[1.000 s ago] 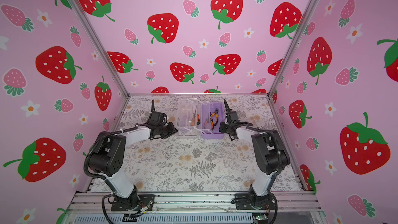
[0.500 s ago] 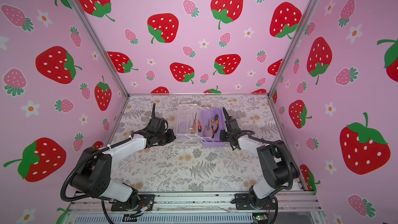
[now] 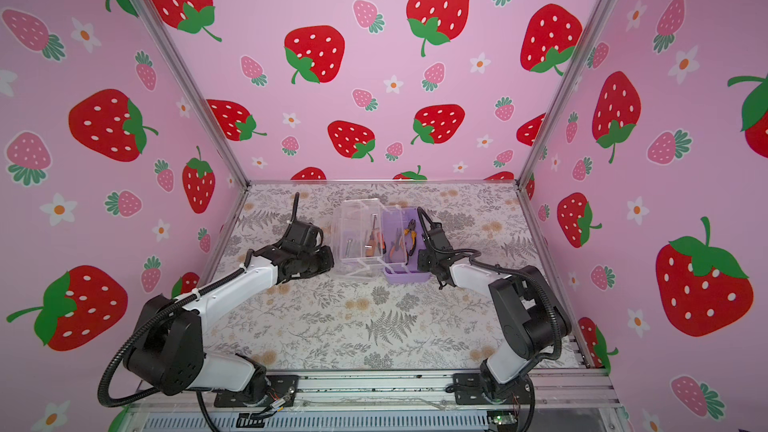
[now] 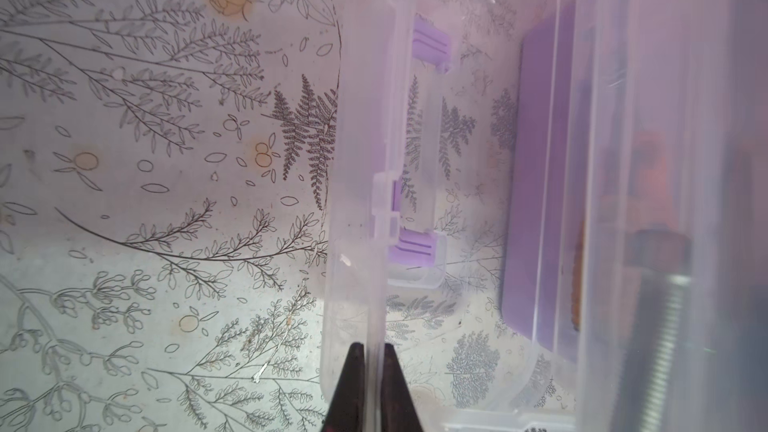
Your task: Pack the tool kit
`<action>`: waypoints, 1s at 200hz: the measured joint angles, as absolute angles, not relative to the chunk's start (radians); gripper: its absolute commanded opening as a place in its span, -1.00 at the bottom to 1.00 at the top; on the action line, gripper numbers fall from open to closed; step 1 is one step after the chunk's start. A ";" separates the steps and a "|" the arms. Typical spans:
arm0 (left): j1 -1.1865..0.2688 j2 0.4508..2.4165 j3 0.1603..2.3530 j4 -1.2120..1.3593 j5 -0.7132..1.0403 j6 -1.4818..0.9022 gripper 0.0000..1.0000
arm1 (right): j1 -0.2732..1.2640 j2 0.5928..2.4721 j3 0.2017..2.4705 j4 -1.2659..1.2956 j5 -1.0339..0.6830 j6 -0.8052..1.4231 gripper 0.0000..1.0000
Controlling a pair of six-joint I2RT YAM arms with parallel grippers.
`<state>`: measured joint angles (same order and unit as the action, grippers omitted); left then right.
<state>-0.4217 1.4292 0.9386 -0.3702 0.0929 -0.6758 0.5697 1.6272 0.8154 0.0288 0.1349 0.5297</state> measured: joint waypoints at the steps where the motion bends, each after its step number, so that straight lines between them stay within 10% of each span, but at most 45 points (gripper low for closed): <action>1: -0.422 1.429 0.940 -0.372 0.092 -0.675 -1.00 | 0.570 1.628 0.816 0.028 0.136 0.530 -0.75; 200: -0.622 1.453 1.249 -0.507 -0.113 -0.651 -0.92 | 0.598 1.643 0.841 -0.001 0.184 0.562 -0.59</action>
